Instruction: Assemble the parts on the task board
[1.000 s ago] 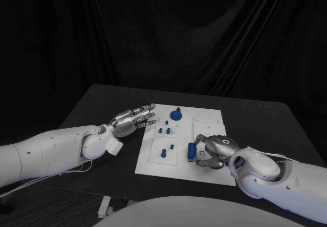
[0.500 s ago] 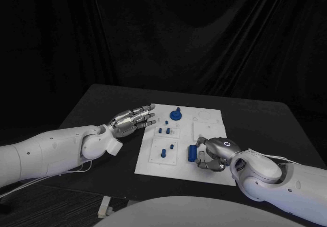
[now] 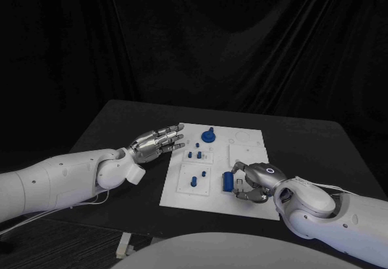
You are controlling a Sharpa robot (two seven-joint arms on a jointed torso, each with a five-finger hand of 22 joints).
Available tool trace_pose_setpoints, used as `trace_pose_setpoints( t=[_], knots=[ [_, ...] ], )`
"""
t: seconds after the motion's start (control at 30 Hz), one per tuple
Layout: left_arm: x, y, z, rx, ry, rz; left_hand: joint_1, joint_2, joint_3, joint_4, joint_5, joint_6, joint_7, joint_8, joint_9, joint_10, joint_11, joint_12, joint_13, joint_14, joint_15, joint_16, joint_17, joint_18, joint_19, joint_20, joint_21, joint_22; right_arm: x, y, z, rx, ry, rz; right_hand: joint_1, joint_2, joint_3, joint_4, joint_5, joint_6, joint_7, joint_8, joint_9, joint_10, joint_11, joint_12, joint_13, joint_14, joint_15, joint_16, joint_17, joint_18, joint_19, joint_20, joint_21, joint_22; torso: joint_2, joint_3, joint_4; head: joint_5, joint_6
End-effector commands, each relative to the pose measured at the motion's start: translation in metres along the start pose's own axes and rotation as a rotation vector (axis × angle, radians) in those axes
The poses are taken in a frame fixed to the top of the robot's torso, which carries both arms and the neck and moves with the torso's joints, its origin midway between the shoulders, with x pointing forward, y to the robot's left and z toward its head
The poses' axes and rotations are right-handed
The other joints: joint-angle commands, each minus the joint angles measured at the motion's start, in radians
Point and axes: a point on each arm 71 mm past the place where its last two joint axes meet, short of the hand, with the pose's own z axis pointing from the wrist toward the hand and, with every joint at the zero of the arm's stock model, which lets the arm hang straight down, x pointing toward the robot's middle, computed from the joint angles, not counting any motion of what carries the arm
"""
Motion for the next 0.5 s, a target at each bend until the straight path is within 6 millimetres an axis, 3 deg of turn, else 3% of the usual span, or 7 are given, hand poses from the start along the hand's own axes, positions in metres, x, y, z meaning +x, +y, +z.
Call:
trace_pose_setpoints(
  t=[0.03,0.07,0.13,0.17,0.27,0.3,0.5],
  knots=[
    [0.0015,0.0005,0.0008,0.007,0.01,-0.013,-0.004,0.01,0.0,-0.003,0.001,-0.002,0.004,0.002,0.001,-0.005,0.005,0.003,0.0,0.001,0.006,0.004,0.001,0.01,-0.001,0.008,0.003,0.001,-0.0006,-0.0007,-0.0011,0.019,-0.018,0.004,0.002,-0.015,-0.028,0.001,-0.148,-0.049,0.006,-0.012,0.186,0.107,0.009,0.004,0.263,0.042,0.008,-0.006,-0.004,0.009,0.001,0.005,-0.011,0.157,0.0,-0.0001,0.0005,-0.001,0.0],
    [0.0014,0.0005,0.0008,0.006,0.01,-0.014,-0.004,0.01,0.0,-0.003,0.001,-0.002,0.004,0.002,0.001,-0.005,0.005,0.003,0.0,0.001,0.006,0.004,0.001,0.01,-0.001,0.008,0.003,0.001,-0.0006,-0.0007,-0.0011,0.019,-0.018,0.003,0.013,-0.02,-0.049,-0.003,-0.259,-0.099,0.009,-0.028,0.173,0.107,0.011,0.004,0.263,0.042,0.01,-0.006,-0.003,0.009,0.001,0.007,-0.013,0.156,0.0,0.0,0.0005,-0.001,0.0],
    [0.0015,0.0008,0.0009,0.004,0.011,-0.014,-0.004,0.01,0.0,-0.003,0.001,-0.002,0.004,0.002,0.001,-0.005,0.005,0.003,0.0,0.001,0.006,0.004,0.001,0.01,-0.001,0.008,0.003,0.001,-0.0007,-0.0007,-0.0011,0.018,-0.019,0.001,0.027,-0.021,-0.07,-0.002,-0.309,-0.139,0.01,-0.035,0.162,0.107,0.013,0.004,0.263,0.042,0.012,-0.006,-0.003,0.01,0.0,0.009,-0.016,0.156,0.0,0.0,0.0003,-0.001,0.0],
    [0.0015,0.0009,0.0009,0.004,0.011,-0.014,-0.004,0.01,0.0,-0.003,0.001,-0.002,0.004,0.002,0.001,-0.005,0.005,0.003,0.0,0.001,0.006,0.004,0.001,0.01,-0.001,0.008,0.003,0.001,-0.0006,-0.0007,-0.0011,0.018,-0.019,0.001,0.045,-0.027,-0.109,0.009,-0.369,-0.164,0.012,-0.037,0.151,0.107,0.013,0.004,0.263,0.042,0.014,-0.007,-0.003,0.01,0.0,0.01,-0.019,0.155,0.0,0.0,0.0002,0.0,0.0],
    [0.0016,0.0011,0.001,0.002,0.012,-0.015,-0.005,0.01,0.0,-0.003,0.001,-0.001,0.005,0.003,0.001,-0.005,0.005,0.004,0.0,0.001,0.007,0.004,0.001,0.01,-0.001,0.009,0.003,0.001,-0.0004,-0.0005,-0.001,0.017,-0.016,-0.002,0.065,-0.045,-0.168,0.018,-0.431,-0.175,0.009,-0.032,0.138,0.107,0.013,0.004,0.263,0.043,0.013,-0.006,-0.002,0.01,0.001,0.011,-0.021,0.156,0.0,0.0,0.0003,0.0,0.0],
    [0.0016,0.0012,0.0011,0.002,0.012,-0.015,-0.005,0.01,0.0,-0.003,0.001,-0.001,0.005,0.003,0.001,-0.005,0.005,0.004,0.0,0.001,0.007,0.004,0.001,0.01,-0.001,0.009,0.003,0.001,-0.0003,-0.0005,-0.0009,0.017,-0.015,-0.002,0.067,-0.062,-0.19,0.021,-0.452,-0.18,0.01,-0.032,0.133,0.107,0.014,0.004,0.263,0.042,0.013,-0.008,-0.003,0.01,0.001,0.011,-0.022,0.156,0.0,0.0001,0.0003,0.001,0.0],
    [0.0016,0.0018,0.0011,-0.001,0.013,-0.016,-0.005,0.01,0.0,-0.003,0.001,-0.001,0.005,0.003,0.001,-0.005,0.005,0.004,0.0,0.001,0.007,0.004,0.001,0.01,-0.001,0.009,0.003,0.001,-0.0009,-0.0011,-0.0013,0.016,-0.023,0.0,0.048,-0.1,-0.233,0.024,-0.519,-0.183,0.011,-0.028,0.12,0.107,0.015,0.004,0.263,0.043,0.014,-0.007,-0.002,0.01,0.002,0.011,-0.019,0.157,0.0,0.0,0.0004,0.001,0.0]
  ],
)
